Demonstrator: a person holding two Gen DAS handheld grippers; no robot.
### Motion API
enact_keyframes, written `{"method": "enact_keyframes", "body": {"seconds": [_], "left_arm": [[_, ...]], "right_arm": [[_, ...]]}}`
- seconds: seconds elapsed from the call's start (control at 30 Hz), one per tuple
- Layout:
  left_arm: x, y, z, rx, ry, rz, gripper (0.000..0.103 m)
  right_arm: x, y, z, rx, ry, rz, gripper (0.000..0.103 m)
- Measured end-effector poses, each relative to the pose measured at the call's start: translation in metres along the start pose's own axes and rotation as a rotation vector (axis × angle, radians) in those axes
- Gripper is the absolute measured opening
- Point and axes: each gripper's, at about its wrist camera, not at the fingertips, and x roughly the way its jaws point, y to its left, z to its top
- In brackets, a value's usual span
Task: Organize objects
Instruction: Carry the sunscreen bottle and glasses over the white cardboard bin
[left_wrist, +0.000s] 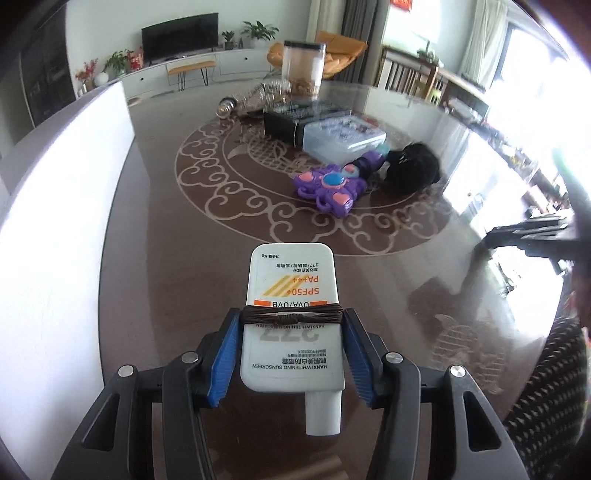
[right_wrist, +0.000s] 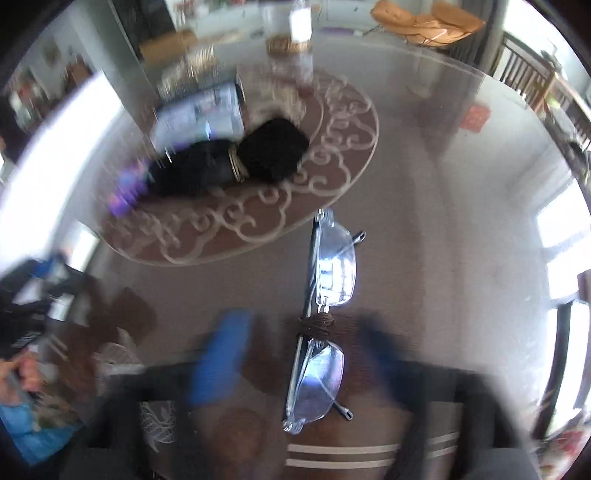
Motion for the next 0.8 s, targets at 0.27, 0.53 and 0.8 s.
{"method": "enact_keyframes", "body": {"seconds": [0.27, 0.53, 0.8], "left_arm": [[-0.082, -0.003, -0.006, -0.065, -0.167, -0.154, 0.053], [-0.185, 0.096, -0.01, -0.206, -0.333, 0.036, 0.053], [-0.185, 0.214, -0.058, -0.454, -0.119, 0.446, 0.07]], "right_arm": [[-0.075, 0.028, -0.014, -0.001, -0.162, 0.074, 0.017], [-0.168, 0.184, 0.05, -0.187, -0.352, 0.465, 0.017], [-0.129, 0.371, 0.081, -0.344, -0.273, 0.636, 0.059]]}}
